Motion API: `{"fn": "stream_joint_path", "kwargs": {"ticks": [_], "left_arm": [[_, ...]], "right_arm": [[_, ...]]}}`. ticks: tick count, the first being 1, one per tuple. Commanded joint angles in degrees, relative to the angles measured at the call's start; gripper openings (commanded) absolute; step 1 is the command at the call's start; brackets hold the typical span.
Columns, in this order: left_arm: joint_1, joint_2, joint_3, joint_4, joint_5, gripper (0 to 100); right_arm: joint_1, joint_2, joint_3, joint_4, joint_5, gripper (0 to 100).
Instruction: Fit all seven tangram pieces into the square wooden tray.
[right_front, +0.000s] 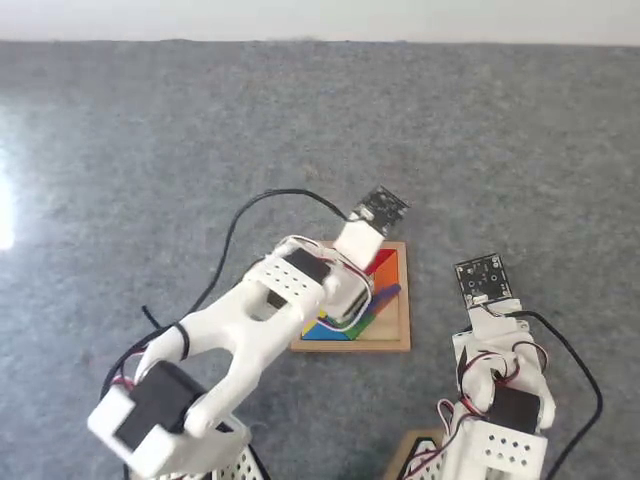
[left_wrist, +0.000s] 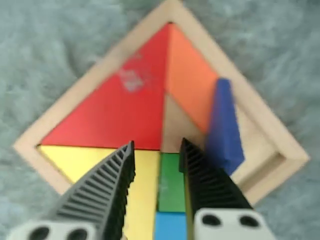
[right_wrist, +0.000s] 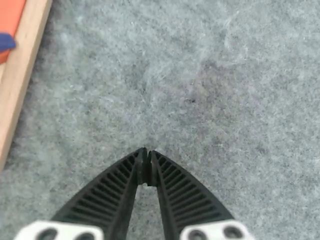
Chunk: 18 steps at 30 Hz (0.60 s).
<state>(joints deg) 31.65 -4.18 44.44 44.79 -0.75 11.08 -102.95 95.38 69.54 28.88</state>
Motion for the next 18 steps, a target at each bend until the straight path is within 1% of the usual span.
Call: {"fn": "stream_joint_path", "kwargs": {"ticks": [1, 11, 15, 18], "left_arm": [[3.08, -0.35, -1.80, 0.09, -0.62, 14], [1.93, -0.53, -2.33, 0.70, -0.44, 14], [2.11, -0.62, -4.00, 0.70, 2.64, 14], [2.29, -2.11, -4.70, 0.26, 3.08, 14]], "right_arm": [[-0.48, -0.66, 1.05, 0.31, 0.00, 1.7], [-0.57, -0.66, 1.05, 0.22, 0.00, 1.7], [-0.57, -0.66, 1.05, 0.22, 0.00, 1.7], [-0.57, -0.66, 1.05, 0.22, 0.00, 1.7]]}}
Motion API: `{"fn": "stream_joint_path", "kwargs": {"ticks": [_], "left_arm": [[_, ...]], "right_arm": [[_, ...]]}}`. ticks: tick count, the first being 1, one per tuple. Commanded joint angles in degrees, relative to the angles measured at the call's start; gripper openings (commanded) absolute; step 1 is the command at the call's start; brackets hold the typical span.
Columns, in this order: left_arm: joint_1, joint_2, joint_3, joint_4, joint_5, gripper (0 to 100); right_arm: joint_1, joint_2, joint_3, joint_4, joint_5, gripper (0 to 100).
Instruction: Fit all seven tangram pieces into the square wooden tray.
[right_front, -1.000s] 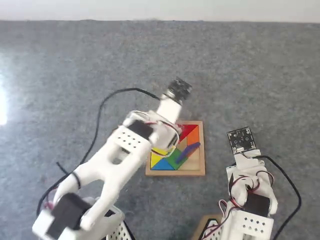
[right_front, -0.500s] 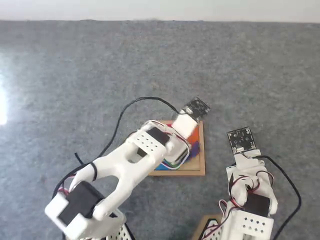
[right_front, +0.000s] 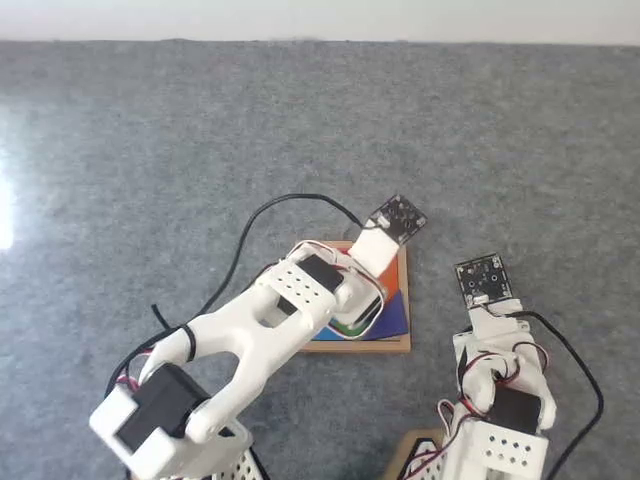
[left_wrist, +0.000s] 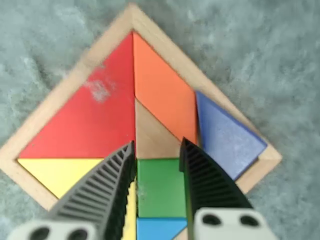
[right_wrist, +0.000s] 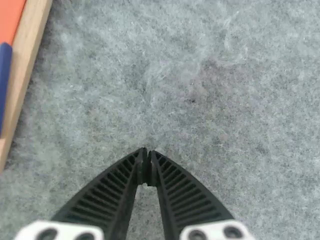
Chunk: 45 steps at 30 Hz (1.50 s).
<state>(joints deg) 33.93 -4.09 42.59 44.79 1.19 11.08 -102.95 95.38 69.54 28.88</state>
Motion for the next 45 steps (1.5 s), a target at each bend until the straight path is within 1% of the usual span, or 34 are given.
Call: {"fn": "stream_joint_path", "kwargs": {"ticks": [1, 3, 6, 8, 16, 20, 29, 35, 39, 41, 43, 45], "left_arm": [[0.18, -3.43, -2.68, -0.18, 1.58, 14], [1.49, -6.51, -1.10, -1.32, 2.20, 15], [4.75, -10.37, 3.12, -5.45, 1.76, 15], [6.33, -10.64, 5.58, -8.53, 1.05, 15], [6.59, -10.64, 7.08, -15.21, 0.35, 15], [6.59, -10.46, 7.08, -18.64, 2.46, 15], [6.33, -0.09, 4.35, -17.93, 2.37, 15], [5.36, 0.26, 3.03, -10.81, 2.29, 14], [2.55, 0.09, 2.59, -10.55, 2.37, 14], [1.32, -1.85, 2.24, -12.84, 2.55, 14], [-0.88, -6.59, 2.07, -12.57, 3.25, 14], [-4.48, -13.63, 3.21, -10.81, 5.54, 15]], "right_arm": [[-0.57, -0.66, 1.05, 0.22, 0.00, 1.7], [-0.66, -0.66, 1.05, 0.22, 0.00, 1.7], [-0.66, -0.66, 1.05, 0.13, 0.00, 1.7], [-0.66, -0.66, 1.05, 0.13, 0.00, 1.7], [-0.66, -0.75, 1.05, 0.13, 0.00, 1.7], [-0.66, -0.75, 1.05, 0.13, -0.09, 1.7], [-0.57, -0.66, 1.05, 0.13, -0.09, 1.7], [-0.31, -0.66, 1.05, 0.13, -0.09, 1.7], [-0.40, -0.66, 1.05, 0.13, -0.09, 1.7], [-0.48, -0.66, 1.05, 0.13, -0.09, 1.7], [-0.48, -0.66, 1.05, 0.13, -0.09, 1.7], [-0.40, -0.66, 1.05, 0.13, -0.09, 1.7]]}}
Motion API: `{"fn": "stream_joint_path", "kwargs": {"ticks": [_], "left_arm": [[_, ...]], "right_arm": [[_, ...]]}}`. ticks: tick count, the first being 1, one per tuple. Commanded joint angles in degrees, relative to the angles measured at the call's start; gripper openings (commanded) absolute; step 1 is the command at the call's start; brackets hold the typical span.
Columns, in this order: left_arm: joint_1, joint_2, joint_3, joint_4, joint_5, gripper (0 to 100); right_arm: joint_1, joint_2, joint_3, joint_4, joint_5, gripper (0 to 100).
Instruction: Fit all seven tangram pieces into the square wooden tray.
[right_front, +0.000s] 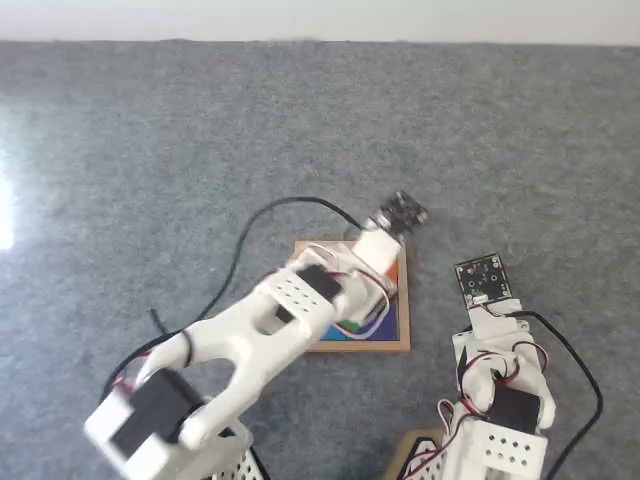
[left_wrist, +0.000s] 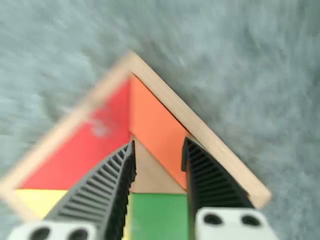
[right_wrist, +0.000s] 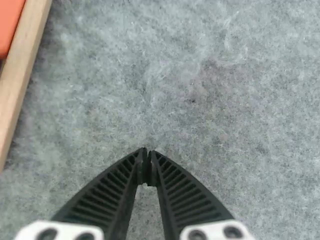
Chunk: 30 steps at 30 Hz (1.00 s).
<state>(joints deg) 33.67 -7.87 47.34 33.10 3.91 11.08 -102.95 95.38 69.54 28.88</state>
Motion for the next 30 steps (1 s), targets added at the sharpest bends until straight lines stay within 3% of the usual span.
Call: {"fn": "stream_joint_path", "kwargs": {"ticks": [1, 7, 13, 16, 30], "left_arm": [[-6.59, -13.54, -0.13, 1.23, 3.52, 15], [-18.11, -35.08, 15.78, -7.56, 3.96, 15], [-16.53, -48.18, 36.09, -28.40, 3.96, 15], [-16.62, -52.31, 42.77, -34.46, 3.96, 15], [-14.95, -58.37, 48.75, -33.67, 3.87, 15]], "right_arm": [[-0.40, -0.66, 1.05, 0.13, -0.09, 1.7], [-0.57, -0.66, 1.05, 0.13, -0.09, 1.6], [-0.40, -0.66, 1.05, 0.13, -0.09, 1.4], [-0.40, -0.66, 1.05, 0.13, -0.09, 1.4], [-0.57, -0.57, 1.05, 0.13, -0.18, 1.6]]}}
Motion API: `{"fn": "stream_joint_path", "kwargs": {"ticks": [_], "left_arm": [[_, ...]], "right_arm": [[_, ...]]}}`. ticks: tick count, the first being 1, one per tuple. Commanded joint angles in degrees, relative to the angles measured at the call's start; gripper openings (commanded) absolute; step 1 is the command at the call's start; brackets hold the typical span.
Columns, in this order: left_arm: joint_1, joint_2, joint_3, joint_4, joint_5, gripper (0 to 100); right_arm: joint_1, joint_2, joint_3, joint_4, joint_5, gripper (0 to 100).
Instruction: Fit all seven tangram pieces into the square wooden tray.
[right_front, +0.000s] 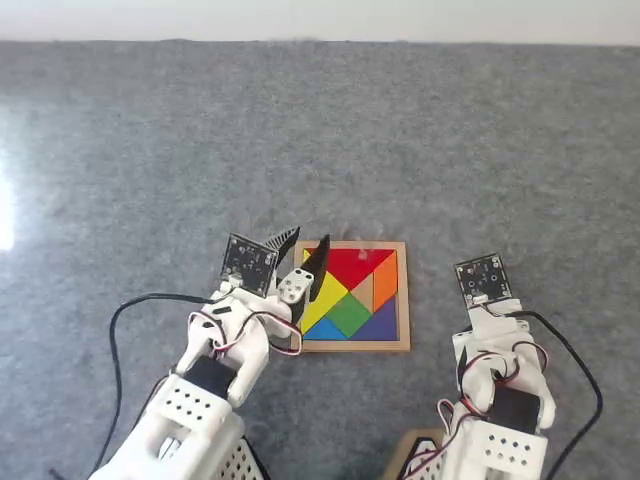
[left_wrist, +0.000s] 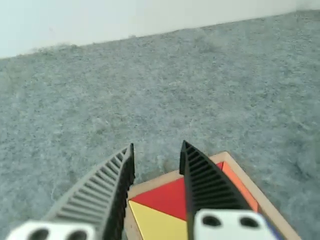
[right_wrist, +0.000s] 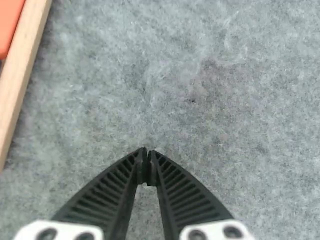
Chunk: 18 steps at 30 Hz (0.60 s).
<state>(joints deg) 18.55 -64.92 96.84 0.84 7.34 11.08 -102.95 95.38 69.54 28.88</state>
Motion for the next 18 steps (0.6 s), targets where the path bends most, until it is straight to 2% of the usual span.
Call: {"fn": "stream_joint_path", "kwargs": {"ticks": [1, 4, 8, 12, 15, 18], "left_arm": [[0.09, -1.58, -0.84, -2.20, 0.44, 14], [-3.16, -3.87, -0.66, -5.71, 0.53, 14], [-8.70, -8.70, -0.48, -6.24, 0.88, 14], [-10.11, -12.57, -0.04, -5.71, 0.79, 14], [-10.02, -13.71, -0.04, 0.79, 0.88, 14], [-10.46, -14.07, -0.04, 12.31, 0.62, 14]], "right_arm": [[-0.57, -0.57, 1.05, 0.13, -0.26, 1.6], [-0.57, -0.57, 1.05, 0.13, -0.26, 1.6], [-0.66, -0.66, 1.05, 0.13, -0.26, 1.6], [-0.66, -0.66, 1.05, 0.13, -0.35, 1.6], [-0.66, -0.66, 1.05, 0.04, -0.35, 1.6], [-0.66, -0.66, 1.05, 0.04, -0.35, 1.6]]}}
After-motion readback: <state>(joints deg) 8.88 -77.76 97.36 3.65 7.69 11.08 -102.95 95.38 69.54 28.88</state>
